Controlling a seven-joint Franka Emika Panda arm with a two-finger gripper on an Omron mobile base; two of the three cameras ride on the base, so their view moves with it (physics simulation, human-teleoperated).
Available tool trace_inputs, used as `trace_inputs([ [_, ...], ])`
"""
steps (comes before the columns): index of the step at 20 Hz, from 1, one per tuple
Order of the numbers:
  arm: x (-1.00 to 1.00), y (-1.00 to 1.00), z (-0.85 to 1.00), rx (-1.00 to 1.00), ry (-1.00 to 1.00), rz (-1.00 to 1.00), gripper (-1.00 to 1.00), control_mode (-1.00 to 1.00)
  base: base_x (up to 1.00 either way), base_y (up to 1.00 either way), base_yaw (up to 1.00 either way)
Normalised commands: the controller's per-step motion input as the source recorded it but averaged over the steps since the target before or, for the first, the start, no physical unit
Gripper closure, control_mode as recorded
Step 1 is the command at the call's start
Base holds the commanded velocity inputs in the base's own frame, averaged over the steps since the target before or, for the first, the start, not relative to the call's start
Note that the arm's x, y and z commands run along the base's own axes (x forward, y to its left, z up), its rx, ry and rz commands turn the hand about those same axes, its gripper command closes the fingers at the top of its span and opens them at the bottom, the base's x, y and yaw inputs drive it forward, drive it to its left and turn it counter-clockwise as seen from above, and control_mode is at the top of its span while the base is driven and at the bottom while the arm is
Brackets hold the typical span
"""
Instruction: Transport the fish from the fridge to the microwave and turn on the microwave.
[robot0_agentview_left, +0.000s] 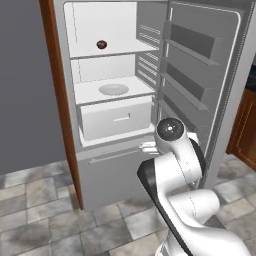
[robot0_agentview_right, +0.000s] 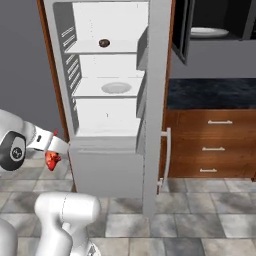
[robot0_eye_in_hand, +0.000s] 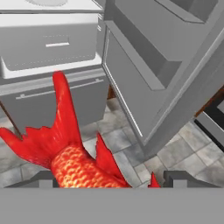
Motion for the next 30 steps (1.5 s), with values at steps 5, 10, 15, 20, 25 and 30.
trace_inputs([
  [5,0.0,0.0,0.0,0.0,0.0,0.0,1.0,1.0,-0.45,0.11,-0.13],
  [10,0.0,0.0,0.0,0.0,0.0,0.0,1.0,1.0,-0.33,-0.07,-0.1],
  [15,0.0,0.0,0.0,0.0,0.0,0.0,1.0,1.0,-0.19,-0.33,-0.09],
  [20,0.0,0.0,0.0,0.0,0.0,0.0,1.0,1.0,-0.13,-0.43,-0.06],
  [25,0.0,0.0,0.0,0.0,0.0,0.0,1.0,1.0,-0.17,-0.47,-0.03],
  [30,0.0,0.0,0.0,0.0,0.0,0.0,1.0,1.0,-0.16,-0.56,-0.03],
])
